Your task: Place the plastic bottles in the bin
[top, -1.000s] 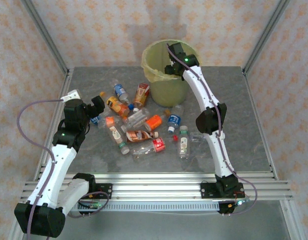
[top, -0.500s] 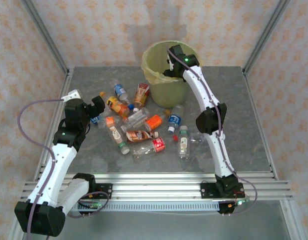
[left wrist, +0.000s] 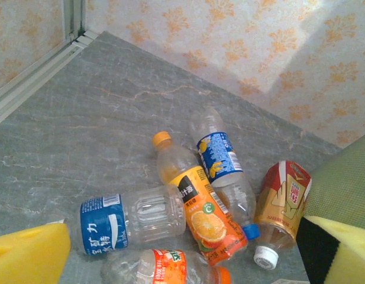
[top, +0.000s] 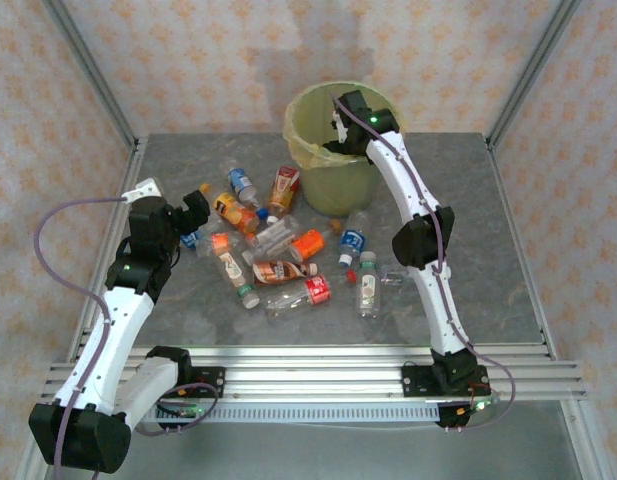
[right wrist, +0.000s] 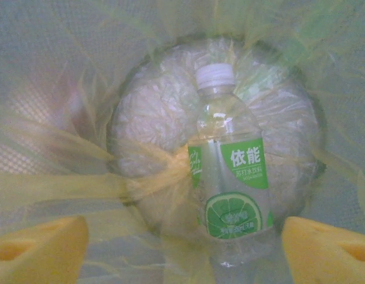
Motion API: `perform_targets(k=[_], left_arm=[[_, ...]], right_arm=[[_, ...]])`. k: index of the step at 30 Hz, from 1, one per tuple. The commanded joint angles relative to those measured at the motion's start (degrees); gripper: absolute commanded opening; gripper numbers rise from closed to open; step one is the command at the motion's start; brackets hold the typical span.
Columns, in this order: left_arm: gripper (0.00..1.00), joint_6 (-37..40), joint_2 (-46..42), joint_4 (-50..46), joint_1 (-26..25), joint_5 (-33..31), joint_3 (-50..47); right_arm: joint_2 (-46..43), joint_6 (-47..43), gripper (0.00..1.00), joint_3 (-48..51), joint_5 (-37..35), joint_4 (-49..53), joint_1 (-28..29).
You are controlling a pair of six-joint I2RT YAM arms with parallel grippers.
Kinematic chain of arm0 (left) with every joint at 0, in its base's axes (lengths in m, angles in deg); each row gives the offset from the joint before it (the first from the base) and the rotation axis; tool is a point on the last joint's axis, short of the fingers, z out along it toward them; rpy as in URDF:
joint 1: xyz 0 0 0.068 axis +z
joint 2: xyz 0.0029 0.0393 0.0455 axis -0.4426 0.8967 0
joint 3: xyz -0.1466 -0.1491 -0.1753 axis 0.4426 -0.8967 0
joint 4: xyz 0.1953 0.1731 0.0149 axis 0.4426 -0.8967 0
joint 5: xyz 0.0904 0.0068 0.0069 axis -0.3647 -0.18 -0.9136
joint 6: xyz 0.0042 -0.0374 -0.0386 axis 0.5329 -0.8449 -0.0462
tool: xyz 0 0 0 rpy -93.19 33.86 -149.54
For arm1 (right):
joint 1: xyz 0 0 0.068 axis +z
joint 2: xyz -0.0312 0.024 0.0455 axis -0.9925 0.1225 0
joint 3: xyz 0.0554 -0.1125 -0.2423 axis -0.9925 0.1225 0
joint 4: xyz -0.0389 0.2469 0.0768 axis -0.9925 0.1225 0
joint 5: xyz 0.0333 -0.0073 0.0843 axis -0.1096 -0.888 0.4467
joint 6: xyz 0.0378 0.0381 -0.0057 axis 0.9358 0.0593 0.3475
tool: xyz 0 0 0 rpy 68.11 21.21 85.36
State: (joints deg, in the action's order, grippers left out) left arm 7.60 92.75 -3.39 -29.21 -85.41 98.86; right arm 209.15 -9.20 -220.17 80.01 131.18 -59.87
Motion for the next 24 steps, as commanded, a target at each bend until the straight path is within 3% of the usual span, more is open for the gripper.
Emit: perform_targets(k=[1, 8, 13, 20, 24], left_arm=[[1.00, -0.9, 0.1, -0.3, 0.3, -1.4, 1.8], [1.00, -1.6, 2.3, -5.6, 0.3, -5.7, 4.4], [1.00, 3.7, 9.8, -10.9, 0.3, -7.7, 10.3], [1.00, 6.9, 20.7, -15.2, 0.4, -5.0, 17.8], [1.00, 5.0, 22.1, -12.5, 0.4, -2.8, 16.8]], right_arm=[[-5.2, 0.7, 1.00, -2.5, -5.3, -4.4, -0.2], [-9.5, 2.9, 0.99, -3.2, -11.5, -14.6, -0.1], [-13.2, 4.5, 0.99, -3.6, -15.0, -17.4, -0.1], [-19.8, 7.4, 0.99, -2.7, -25.3, -10.5, -0.1], [-27.1, 11.5, 0.99, 5.7, -30.7, -3.5, 0.0]])
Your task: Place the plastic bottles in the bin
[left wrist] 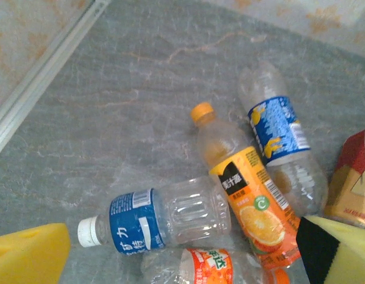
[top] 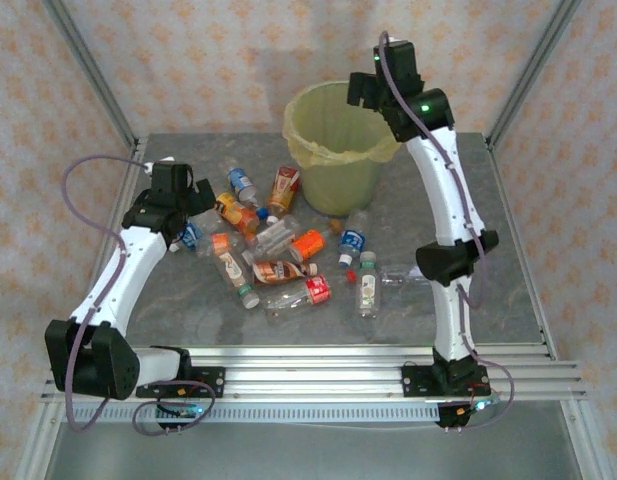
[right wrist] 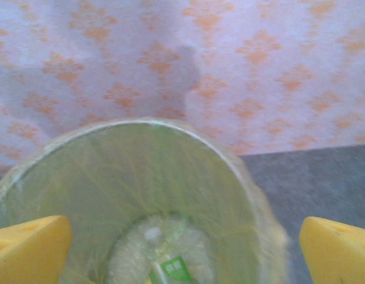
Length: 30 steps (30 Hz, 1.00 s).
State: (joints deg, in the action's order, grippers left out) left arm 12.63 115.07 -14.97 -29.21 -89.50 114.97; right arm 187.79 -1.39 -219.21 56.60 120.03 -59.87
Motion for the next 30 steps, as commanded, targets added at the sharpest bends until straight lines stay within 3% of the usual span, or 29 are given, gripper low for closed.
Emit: perform_targets(k=[1, 7, 10, 15, 22, 30], left_arm=[[1.00, -0.5, -0.1, -0.3, 0.4, 1.6, 0.3], [1.00, -1.7, 1.0, 1.4, 0.4, 2.5, -0.2], [1.00, -2.1, 1.1, 1.6, 0.3, 2.7, -0.3], [1.00, -3.0, 0.5, 2.9, 0.4, 2.7, -1.2], [1.00, -3.4, 0.0, 3.8, 0.4, 3.1, -1.8], [1.00, -3.2, -0.3, 3.9, 0.4, 2.9, -2.3]], right_arm=[[-8.4, 4.3, 0.99, 9.2, -8.1, 7.8, 0.2], [-34.3, 8.7, 0.99, 51.4, -13.7, -6.8, 3.0], [-46.0, 13.2, 0.99, 65.3, -13.0, -9.3, 3.2], [-59.1, 24.1, 0.99, 82.2, -13.6, -5.0, 3.5], [-64.4, 35.6, 0.99, 97.6, -8.3, -2.3, 3.5], [-63.7, 49.8, 0.99, 110.9, -1.0, -8.9, 3.4]])
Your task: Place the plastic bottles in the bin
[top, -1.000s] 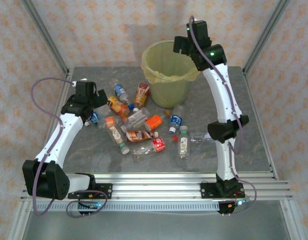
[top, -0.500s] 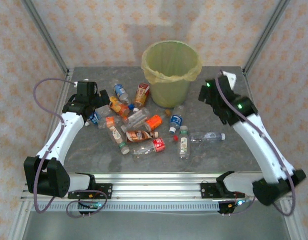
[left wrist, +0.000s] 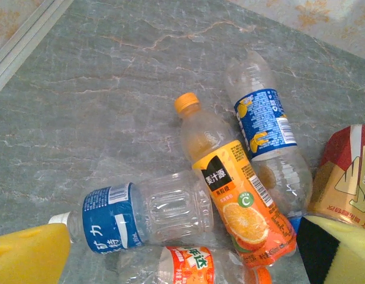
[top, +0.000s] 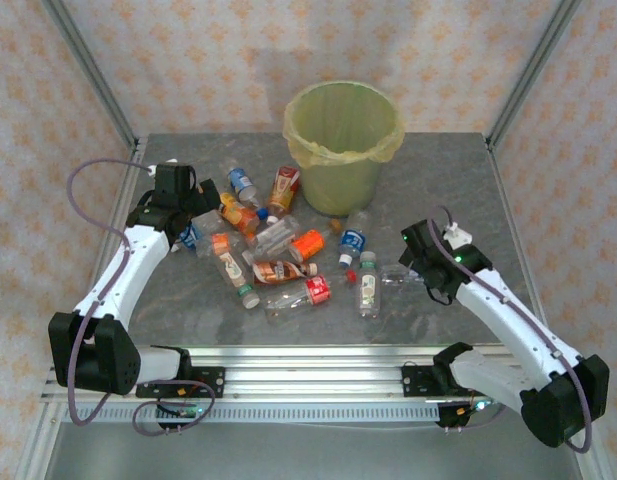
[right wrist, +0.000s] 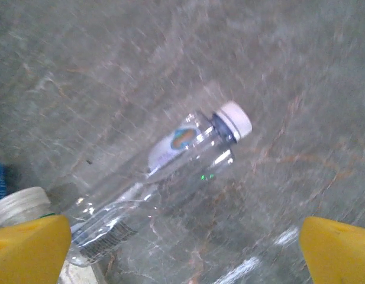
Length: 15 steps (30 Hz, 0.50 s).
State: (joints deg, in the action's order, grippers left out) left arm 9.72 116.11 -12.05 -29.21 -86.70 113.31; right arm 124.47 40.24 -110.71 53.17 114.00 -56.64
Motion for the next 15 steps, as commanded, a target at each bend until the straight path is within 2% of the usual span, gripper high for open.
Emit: perform_targets(k=[1, 7, 15], left_arm=[[1.00, -0.3, -1.4, 1.0, 0.4, 0.1, -0.7], [1.00, -0.3, -1.3, 1.5, 0.4, 0.8, -0.8], [1.00, -0.4, -1.4, 1.6, 0.4, 1.4, -1.1]], right_arm=[[-0.5, 9.5, 0.99, 3.8, 2.9, -4.1, 0.1], [0.1, 14.8, 0.99, 8.4, 3.8, -10.0, -0.7], [6.0, 15.7, 0.99, 10.9, 6.6, -18.2, -4.1]])
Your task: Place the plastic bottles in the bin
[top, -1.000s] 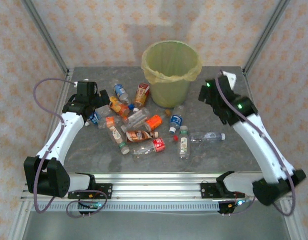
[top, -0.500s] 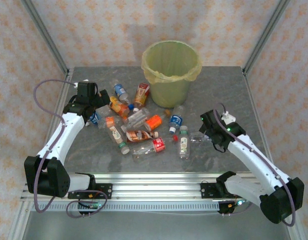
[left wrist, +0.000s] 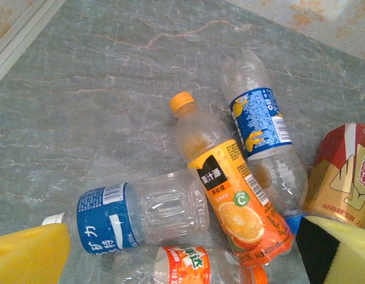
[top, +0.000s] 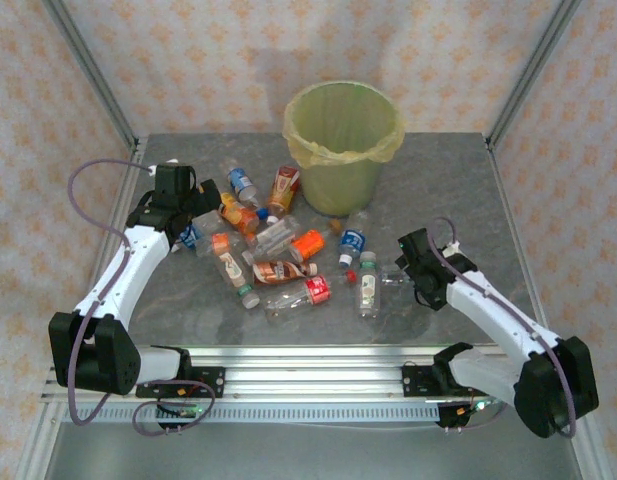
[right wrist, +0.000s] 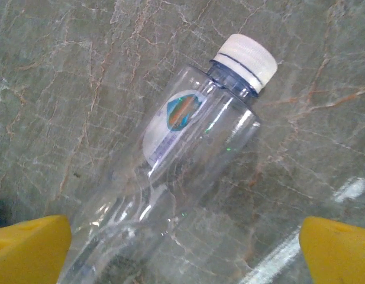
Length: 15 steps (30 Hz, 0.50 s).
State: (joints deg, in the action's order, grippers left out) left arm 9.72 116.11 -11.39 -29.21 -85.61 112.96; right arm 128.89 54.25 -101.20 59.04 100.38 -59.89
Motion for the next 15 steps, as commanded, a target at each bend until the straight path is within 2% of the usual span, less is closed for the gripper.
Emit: perform_targets(k=[1, 15], left_arm=[[1.00, -0.4, -1.5, 0.9, 0.4, 0.3, -0.8], [1.00, -0.2, -3.2, 0.6, 0.3, -0.2, -1.4]], right_arm=[[2.5, 1.6, 0.99, 1.6, 0.8, -5.7, -1.2], [17.5, -1.0, 0.99, 0.9, 0.6, -16.2, -2.4]])
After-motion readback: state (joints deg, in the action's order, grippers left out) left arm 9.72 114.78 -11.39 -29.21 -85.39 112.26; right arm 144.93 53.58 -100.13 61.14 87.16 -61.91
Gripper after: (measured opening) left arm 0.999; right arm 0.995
